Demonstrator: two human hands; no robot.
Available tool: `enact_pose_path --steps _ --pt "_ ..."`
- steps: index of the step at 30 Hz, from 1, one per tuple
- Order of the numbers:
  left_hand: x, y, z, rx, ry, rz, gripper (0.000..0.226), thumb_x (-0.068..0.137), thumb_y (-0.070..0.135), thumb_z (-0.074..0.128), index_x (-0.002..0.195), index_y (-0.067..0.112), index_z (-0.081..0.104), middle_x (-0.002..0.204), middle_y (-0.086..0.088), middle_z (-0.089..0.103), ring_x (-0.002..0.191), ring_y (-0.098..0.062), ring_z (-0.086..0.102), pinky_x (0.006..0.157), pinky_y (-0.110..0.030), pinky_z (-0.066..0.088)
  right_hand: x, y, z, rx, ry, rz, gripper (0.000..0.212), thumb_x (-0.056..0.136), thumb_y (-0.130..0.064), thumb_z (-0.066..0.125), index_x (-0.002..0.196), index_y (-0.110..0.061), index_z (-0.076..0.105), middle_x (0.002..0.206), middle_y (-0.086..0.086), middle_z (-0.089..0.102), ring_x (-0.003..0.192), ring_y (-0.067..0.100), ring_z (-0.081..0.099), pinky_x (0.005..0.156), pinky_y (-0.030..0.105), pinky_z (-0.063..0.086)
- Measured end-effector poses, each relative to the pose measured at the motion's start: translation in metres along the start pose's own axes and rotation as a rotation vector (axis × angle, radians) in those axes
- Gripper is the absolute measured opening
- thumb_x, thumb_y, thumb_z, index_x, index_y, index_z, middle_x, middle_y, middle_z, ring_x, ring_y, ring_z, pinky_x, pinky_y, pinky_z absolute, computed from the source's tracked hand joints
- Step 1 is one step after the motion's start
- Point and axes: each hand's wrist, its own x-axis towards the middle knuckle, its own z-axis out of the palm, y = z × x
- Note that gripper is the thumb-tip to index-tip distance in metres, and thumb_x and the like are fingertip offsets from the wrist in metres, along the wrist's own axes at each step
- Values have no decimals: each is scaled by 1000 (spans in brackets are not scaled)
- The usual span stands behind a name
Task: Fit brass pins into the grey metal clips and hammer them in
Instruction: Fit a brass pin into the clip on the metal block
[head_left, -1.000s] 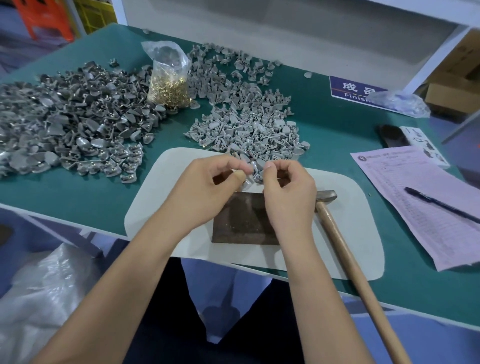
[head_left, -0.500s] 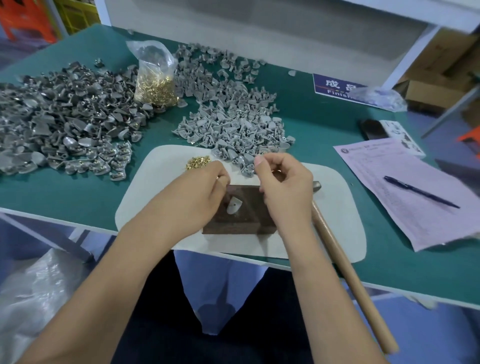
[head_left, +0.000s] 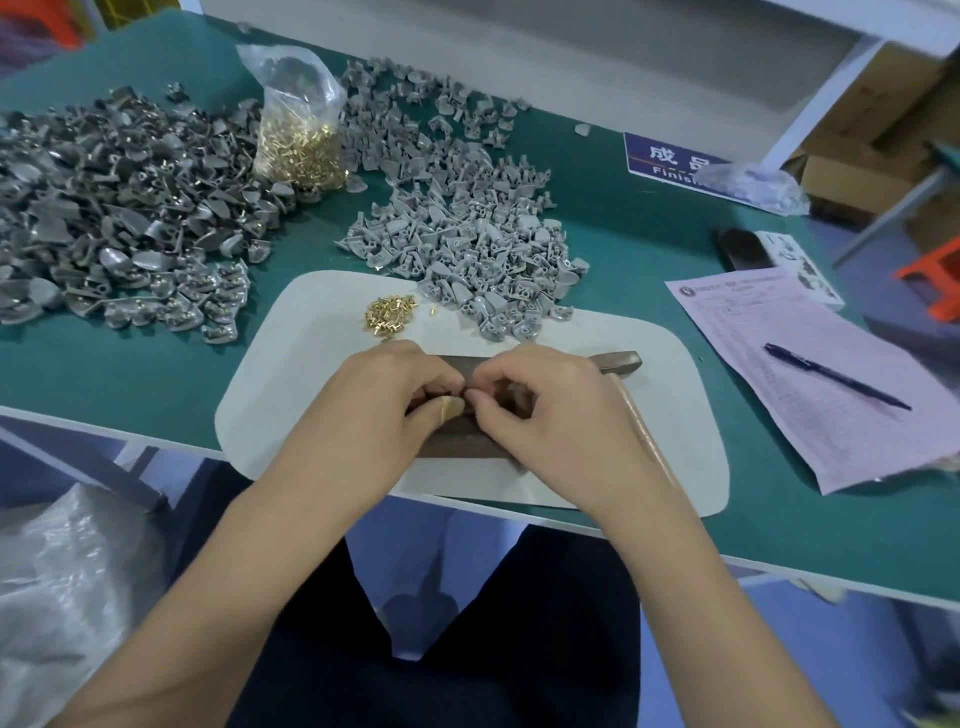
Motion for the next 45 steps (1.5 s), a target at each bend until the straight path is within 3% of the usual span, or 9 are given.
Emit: enact_pose_path --steps 7,13,20,25,31,34,37,41,45 --pt "0 -6 0 -61 40 -48 16 80 17 81 86 29 71 82 12 60 80 -4 54 67 -9 36 15 -16 -12 -204 -197 -92 12 92 -24 66 81 -21 67 78 -8 54 81 17 54 72 40 48" --pt "1 -7 -5 -68 27 -46 12 79 18 83 78 26 74 77 8 58 77 -11 53 69 -28 42 33 -40 -19 -510 -408 -174 18 99 -24 53 82 -25 47 90 2 56 94 30 61 76 38 50" --pt "6 -8 -10 -114 -9 -23 33 78 12 84 65 34 63 73 5 57 77 -16 52 69 -30 39 43 -55 -17 -682 -450 -292 49 91 -9 59 63 -23 21 65 -3 22 59 23 33 58 33 27" --pt "5 -13 -5 -119 17 -38 12 78 14 82 78 24 76 78 8 60 82 -12 54 69 -29 41 41 -46 -19 -604 -473 -218 25 92 -15 59 78 -25 41 76 -1 37 87 30 60 68 34 38" --pt "2 -18 -4 -41 64 -67 8 78 32 80 80 36 73 83 15 64 91 -12 54 73 -41 48 46 -39 -18 -522 -402 -199 33 92 -18 62 65 -22 42 65 -2 36 73 29 52 62 33 40" --pt "1 -14 -5 62 70 -69 11 77 53 73 84 45 70 88 24 63 94 -2 49 68 -33 43 41 -21 -25 -276 -410 -62 10 89 -32 73 83 -24 76 75 -6 66 78 13 64 71 29 52" --pt "1 -11 -8 150 57 -64 14 79 63 66 85 50 66 89 28 62 94 1 46 64 -26 38 22 17 -34 16 -51 242 20 90 -41 74 85 -22 78 80 -10 73 78 7 66 73 28 52" --pt "-2 -8 -9 181 64 -38 12 82 62 62 86 51 66 88 27 61 94 1 47 62 -27 41 -15 66 -24 -448 31 691 42 97 -53 60 111 -14 58 111 10 62 107 35 57 81 42 47" --pt "-4 -7 -10 220 56 -35 8 86 54 64 91 50 69 91 25 61 95 -1 48 62 -28 42 -20 73 -18 -424 -9 668 34 106 -41 46 113 -9 52 116 15 58 103 39 56 84 48 46"
